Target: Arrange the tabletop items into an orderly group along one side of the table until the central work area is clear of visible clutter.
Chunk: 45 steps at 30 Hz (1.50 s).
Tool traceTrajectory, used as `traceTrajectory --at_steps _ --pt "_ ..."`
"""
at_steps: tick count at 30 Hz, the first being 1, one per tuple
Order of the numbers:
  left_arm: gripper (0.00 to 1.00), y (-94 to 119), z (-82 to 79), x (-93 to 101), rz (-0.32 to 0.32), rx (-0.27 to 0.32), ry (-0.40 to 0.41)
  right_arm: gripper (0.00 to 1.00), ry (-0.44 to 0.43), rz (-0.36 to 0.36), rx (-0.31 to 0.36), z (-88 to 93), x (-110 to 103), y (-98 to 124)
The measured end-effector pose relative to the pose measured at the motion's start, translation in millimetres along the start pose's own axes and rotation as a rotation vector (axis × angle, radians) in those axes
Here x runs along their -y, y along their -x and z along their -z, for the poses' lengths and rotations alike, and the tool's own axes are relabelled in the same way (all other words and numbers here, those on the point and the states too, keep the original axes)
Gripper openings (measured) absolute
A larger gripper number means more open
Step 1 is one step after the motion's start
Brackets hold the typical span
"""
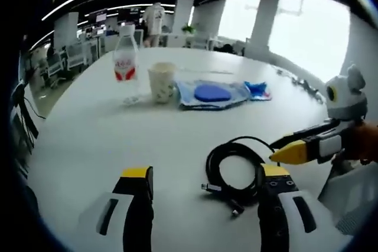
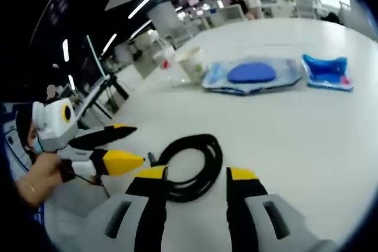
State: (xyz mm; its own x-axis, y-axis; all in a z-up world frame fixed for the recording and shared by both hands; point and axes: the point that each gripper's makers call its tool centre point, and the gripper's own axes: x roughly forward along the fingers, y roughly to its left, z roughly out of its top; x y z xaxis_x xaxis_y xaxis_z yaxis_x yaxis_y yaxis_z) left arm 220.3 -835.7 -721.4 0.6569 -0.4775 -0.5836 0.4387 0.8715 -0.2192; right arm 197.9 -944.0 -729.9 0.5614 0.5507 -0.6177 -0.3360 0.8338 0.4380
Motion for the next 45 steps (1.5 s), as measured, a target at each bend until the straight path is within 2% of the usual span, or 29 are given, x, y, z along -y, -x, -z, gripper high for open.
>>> traceTrajectory --at_steps 5,10,12,16,19,21,26,28,31,36,39,40,42,45 --pt "0.65 -6 13.0 2.0 -0.004 -0.031 0.032 0.25 -0.017 -0.005 -0.008 5.5 -2 -4" --pt "0.53 -12 27.3 6.0 0.011 -0.080 0.079 0.21 -0.016 0.008 -0.021 10.8 1 -5" --pt "0.45 -12 32.1 11.7 0.039 -0.109 0.093 0.20 -0.025 0.012 -0.024 12.5 3 -5" --pt "0.34 -13 31.3 14.1 0.046 -0.099 0.123 0.11 -0.033 0.017 -0.027 14.9 5 -6" --pt "0.29 -14 29.5 10.8 0.031 -0.083 0.159 0.10 -0.039 0.015 -0.025 15.9 4 -6" --pt "0.21 -14 29.5 11.1 0.034 -0.084 0.168 0.10 -0.049 0.011 -0.026 17.2 3 -6" --pt "0.17 -14 27.8 8.6 0.026 -0.069 0.198 0.10 -0.048 0.010 -0.029 18.7 3 -7" --pt "0.12 -13 29.1 2.4 -0.002 -0.075 0.174 0.10 -0.051 0.009 -0.031 19.6 3 -7" --pt "0.10 -12 27.4 2.5 0.010 -0.068 0.206 0.10 -0.051 0.003 -0.030 19.7 2 -7" --pt "0.06 -10 24.0 0.2 0.000 -0.052 0.208 0.08 -0.049 -0.011 -0.022 17.4 0 -6" --pt "0.03 -9 22.0 -1.9 -0.004 -0.043 0.213 0.07 -0.064 -0.021 -0.012 14.8 -2 -5" --pt "0.00 -6 20.1 -6.6 -0.023 -0.030 0.211 0.06 -0.068 -0.022 -0.008 13.8 -2 -5" --pt "0.00 -10 19.8 -5.9 0.006 -0.030 0.214 0.05 -0.093 -0.050 0.012 8.9 -7 -4" --pt "0.00 -13 23.3 -2.9 0.003 -0.047 0.205 0.03 -0.120 -0.071 0.030 3.6 -11 -3"
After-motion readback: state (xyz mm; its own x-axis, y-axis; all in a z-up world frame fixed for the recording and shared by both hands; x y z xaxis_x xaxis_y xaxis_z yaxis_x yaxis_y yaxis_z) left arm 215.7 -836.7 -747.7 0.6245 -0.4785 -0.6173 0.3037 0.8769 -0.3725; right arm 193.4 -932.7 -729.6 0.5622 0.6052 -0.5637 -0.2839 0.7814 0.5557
